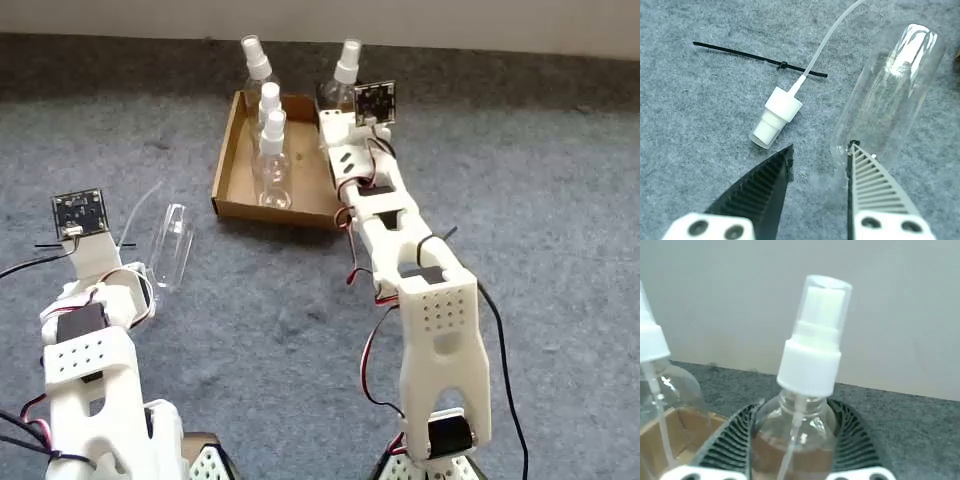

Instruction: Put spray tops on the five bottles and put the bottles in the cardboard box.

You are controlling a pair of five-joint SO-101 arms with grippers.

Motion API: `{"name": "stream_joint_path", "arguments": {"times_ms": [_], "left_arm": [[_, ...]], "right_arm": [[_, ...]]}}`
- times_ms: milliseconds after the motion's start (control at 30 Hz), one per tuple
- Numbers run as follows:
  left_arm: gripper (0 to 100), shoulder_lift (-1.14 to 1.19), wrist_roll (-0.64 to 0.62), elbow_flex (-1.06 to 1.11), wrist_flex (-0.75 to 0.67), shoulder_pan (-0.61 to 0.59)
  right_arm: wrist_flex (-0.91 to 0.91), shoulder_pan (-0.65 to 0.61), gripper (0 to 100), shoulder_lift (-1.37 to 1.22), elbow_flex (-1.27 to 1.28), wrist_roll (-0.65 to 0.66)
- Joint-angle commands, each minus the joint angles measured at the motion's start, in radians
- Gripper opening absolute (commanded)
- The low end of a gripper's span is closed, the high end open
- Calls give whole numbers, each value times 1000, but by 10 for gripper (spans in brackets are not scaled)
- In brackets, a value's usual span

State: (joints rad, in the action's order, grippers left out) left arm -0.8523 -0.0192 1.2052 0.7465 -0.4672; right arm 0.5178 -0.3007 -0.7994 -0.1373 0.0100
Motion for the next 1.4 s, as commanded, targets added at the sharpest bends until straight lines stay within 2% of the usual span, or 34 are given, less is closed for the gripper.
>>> {"name": "stream_joint_path", "arguments": {"times_ms": [0,133,333,500,667,967,1167,1367], "left_arm": [[175,-12,5,-2,-18,-5],[175,-12,5,-2,-18,-5],[175,-12,5,-2,-18,-5],[175,-12,5,-2,-18,-5],[175,-12,5,-2,-18,-5],[175,-12,5,-2,-18,-5],[175,-12,5,-2,-18,-5],[175,-10,5,-2,-18,-5]], "right_arm": [[27,8,7,30,-65,-9],[27,7,21,30,-65,-9],[25,7,158,30,-65,-9],[25,5,160,33,-65,6],[31,-22,160,30,-65,180],[33,-28,160,31,-65,180],[125,-31,159,27,-58,180],[125,-31,159,27,-56,180]]}}
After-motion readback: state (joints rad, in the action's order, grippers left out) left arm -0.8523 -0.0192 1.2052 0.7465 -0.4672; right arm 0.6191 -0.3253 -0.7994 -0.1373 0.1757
